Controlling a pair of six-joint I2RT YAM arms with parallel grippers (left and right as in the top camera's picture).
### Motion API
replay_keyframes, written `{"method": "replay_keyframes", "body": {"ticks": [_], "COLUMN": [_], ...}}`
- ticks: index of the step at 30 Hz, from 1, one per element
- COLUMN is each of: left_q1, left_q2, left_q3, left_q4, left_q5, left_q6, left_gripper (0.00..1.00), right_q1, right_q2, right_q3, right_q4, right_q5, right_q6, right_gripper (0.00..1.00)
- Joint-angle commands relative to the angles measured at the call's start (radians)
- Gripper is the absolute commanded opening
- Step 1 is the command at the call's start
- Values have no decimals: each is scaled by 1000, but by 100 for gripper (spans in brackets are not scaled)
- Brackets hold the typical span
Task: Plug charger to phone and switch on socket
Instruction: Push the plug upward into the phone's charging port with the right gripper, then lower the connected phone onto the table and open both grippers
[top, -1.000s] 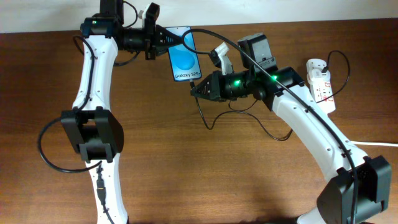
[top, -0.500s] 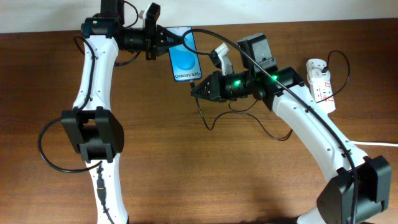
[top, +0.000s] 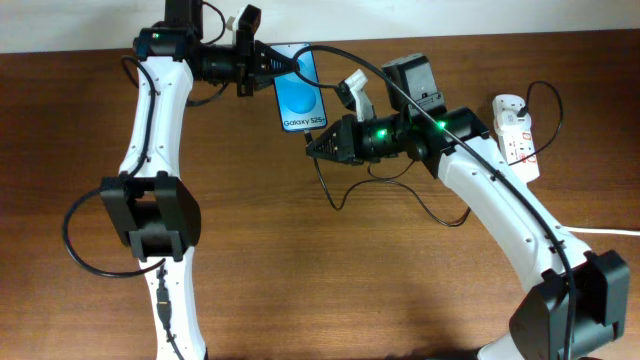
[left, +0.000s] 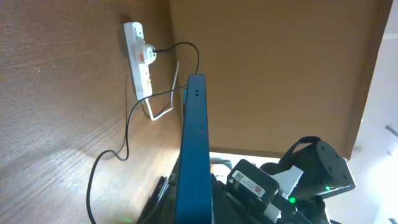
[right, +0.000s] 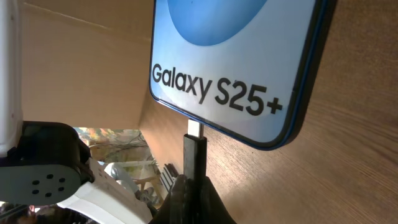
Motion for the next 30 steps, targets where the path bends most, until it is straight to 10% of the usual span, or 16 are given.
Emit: {"method": "replay_keyframes", "body": {"ticks": [1, 30], "left_q1": [-10, -68], "left_q2": [-24, -24], "left_q3": [17, 17], "left_q4": [0, -6], "left_q5": [60, 175], "left_q6": [-8, 32], "left_gripper": [0, 0], "right_q1": [-12, -23], "right_q2": [-4, -2], "right_q3": [-5, -5], "right_q4": [4, 200], "right_q5": [-1, 65], "right_q6": [1, 118], "right_gripper": [4, 4]}}
